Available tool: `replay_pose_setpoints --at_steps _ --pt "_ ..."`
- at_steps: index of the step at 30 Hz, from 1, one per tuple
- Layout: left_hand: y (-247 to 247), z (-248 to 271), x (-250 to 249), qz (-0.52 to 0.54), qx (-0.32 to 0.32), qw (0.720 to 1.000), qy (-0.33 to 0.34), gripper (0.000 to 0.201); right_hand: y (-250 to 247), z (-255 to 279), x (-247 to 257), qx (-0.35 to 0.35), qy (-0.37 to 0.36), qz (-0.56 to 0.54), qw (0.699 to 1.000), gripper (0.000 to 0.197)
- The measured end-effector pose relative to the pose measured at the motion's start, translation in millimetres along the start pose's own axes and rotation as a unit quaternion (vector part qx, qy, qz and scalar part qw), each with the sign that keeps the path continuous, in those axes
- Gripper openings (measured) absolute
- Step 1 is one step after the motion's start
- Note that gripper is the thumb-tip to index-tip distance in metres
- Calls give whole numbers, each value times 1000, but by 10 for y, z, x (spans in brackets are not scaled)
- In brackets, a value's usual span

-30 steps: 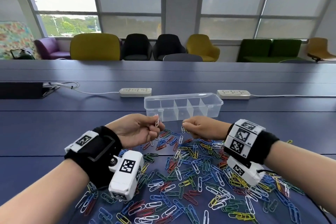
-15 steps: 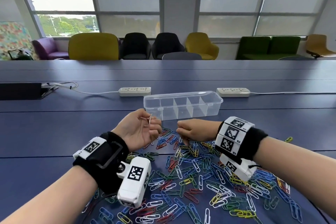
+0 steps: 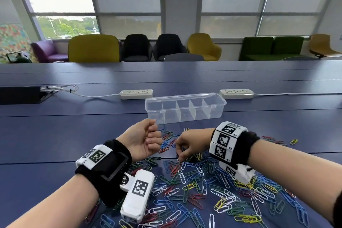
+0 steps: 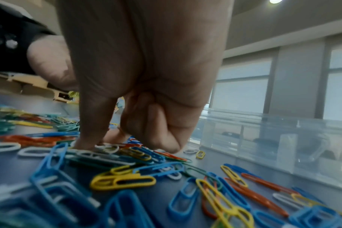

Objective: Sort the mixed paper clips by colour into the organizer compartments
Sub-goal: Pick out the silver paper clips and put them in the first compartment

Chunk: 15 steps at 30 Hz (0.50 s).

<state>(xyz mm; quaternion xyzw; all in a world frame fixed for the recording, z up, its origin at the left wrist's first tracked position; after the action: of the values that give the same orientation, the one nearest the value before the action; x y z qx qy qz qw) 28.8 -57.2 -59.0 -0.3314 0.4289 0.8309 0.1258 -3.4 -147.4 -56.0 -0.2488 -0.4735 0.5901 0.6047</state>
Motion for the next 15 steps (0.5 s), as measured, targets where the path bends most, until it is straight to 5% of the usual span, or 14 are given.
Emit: replay_pose_setpoints --at_steps 6,10,15 --pt "-134 12 60 46 -74 996 27 37 -345 303 87 -80 -18 -89 993 17" --pt "-21 -72 157 59 -39 997 8 42 -656 398 249 -166 -36 -80 982 21" --pt "221 -116 171 106 8 994 30 44 -647 218 424 -189 -14 -28 982 15"
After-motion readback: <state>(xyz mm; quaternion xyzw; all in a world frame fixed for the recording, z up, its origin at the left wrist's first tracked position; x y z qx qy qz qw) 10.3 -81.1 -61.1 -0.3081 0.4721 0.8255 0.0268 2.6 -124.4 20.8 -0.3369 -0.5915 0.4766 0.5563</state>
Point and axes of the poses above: each hand's wrist, its own z-axis away from the middle knuckle, its own y-axis out of the palm, x = y × z, the point moved 8 cm from there along -z, towards the middle knuckle, and after that the axes turned 3 degrees about x, right-handed, at the moved point
